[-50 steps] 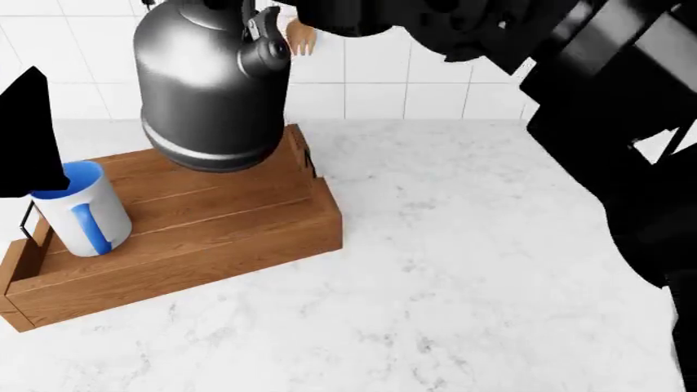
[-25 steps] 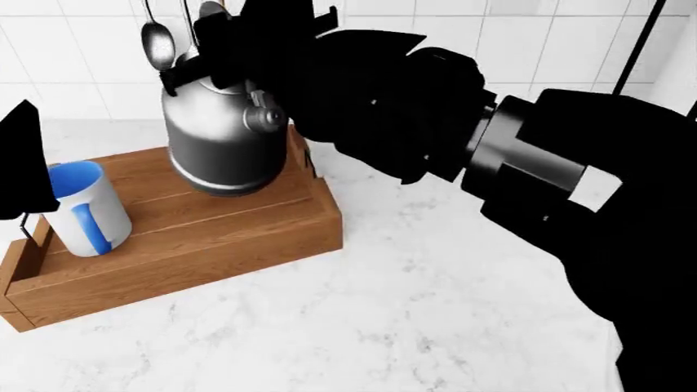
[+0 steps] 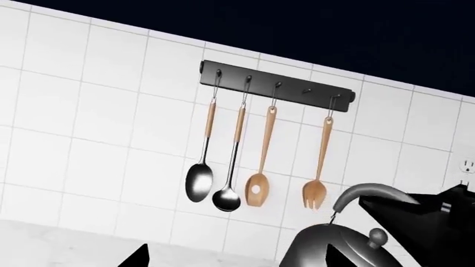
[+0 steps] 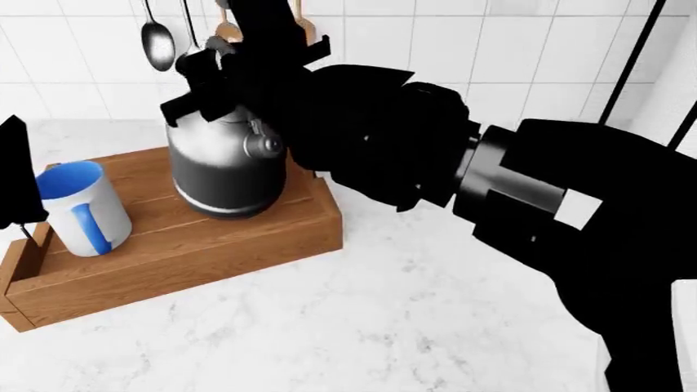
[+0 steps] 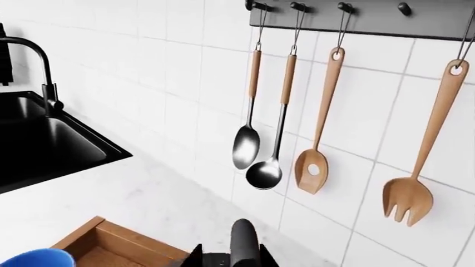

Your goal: Pick the kettle from the counter and place it on the tray. Then pick the mug from the cabinet and place it on the tray. Then close the cabinet doors.

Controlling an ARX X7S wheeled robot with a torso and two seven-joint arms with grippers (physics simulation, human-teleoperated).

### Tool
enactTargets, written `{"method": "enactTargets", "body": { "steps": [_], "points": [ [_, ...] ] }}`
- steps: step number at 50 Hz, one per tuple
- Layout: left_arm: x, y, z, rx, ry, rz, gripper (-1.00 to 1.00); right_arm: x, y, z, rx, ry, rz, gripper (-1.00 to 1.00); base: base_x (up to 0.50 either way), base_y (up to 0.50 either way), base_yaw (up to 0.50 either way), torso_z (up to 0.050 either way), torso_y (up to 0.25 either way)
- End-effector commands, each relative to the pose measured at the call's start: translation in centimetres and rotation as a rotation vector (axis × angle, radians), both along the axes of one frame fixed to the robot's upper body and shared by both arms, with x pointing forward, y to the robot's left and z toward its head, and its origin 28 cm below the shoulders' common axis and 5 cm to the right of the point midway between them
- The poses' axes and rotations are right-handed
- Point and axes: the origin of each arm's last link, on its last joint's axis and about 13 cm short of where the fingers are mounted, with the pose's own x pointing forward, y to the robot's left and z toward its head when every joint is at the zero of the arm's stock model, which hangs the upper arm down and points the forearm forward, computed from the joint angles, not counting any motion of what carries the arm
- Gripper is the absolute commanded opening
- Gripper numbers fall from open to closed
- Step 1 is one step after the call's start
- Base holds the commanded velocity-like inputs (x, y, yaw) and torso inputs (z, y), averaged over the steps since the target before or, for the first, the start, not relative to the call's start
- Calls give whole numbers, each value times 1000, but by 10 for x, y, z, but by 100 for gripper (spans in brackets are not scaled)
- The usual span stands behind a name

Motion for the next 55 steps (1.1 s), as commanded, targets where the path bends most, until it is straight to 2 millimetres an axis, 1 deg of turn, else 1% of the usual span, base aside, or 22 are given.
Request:
{"method": "enactTargets", "body": {
  "steps": [1,10,16,19,22,25,28,29,31,33,36,39,42,44,47,50,51,54,55],
  "points": [
    [-1,2,-2,-7,0,6,100,0,0,13,4,-89,-3,100,0,0,0,0,0],
    [-2,3,-2,-13,0,9,100,0,0,10,-14,-84,7,100,0,0,0,0,0],
    [-2,3,-2,-15,-1,8,100,-2,1,20,2,-114,12,100,0,0,0,0,0],
    [-3,3,0,-15,-6,7,100,-3,2,33,42,-151,4,100,0,0,0,0,0],
    [-5,2,5,-14,-20,5,100,-7,3,53,85,-228,3,100,0,0,0,0,0],
    [-9,0,13,-11,-48,3,100,-14,5,76,108,-349,-18,100,0,0,0,0,0],
    [-14,-4,24,-7,-93,6,100,-29,9,103,149,-491,-70,100,0,0,0,0,0],
    [-18,-5,28,0,-109,4,100,-39,5,109,138,-524,-90,100,0,0,0,0,0],
    [-24,-9,37,12,-144,9,100,-64,-13,117,145,-555,-134,100,0,0,0,0,0],
    [-31,-14,47,26,-179,14,100,-85,-31,120,144,-578,-195,100,0,0,0,5,0],
    [-39,-21,58,36,-199,19,100,-108,-54,114,132,-614,-253,100,0,0,0,0,0],
    [-48,-32,69,36,-232,17,100,-131,-82,100,175,-616,-330,100,0,0,0,0,0],
    [-53,-42,76,49,-264,20,100,-152,-110,75,191,-607,-404,100,0,0,0,0,0],
    [-54,-51,79,55,-293,28,100,-172,-131,54,184,-616,-472,100,0,0,0,0,0],
    [-55,-60,81,59,-324,32,100,-197,-148,35,174,-650,-534,100,0,0,0,0,0],
    [-58,-68,83,58,-359,24,100,-219,-157,19,158,-670,-559,100,0,0,0,0,0],
    [-59,-71,83,58,-369,17,100,-223,-160,15,156,-674,-569,100,0,0,0,0,0],
    [-64,-79,78,59,-387,-8,100,-223,-167,13,195,-709,-591,100,0,0,0,0,0],
    [-65,-81,77,58,-391,-17,100,-221,-171,4,182,-684,-612,100,0,0,0,0,0]
  ]
}}
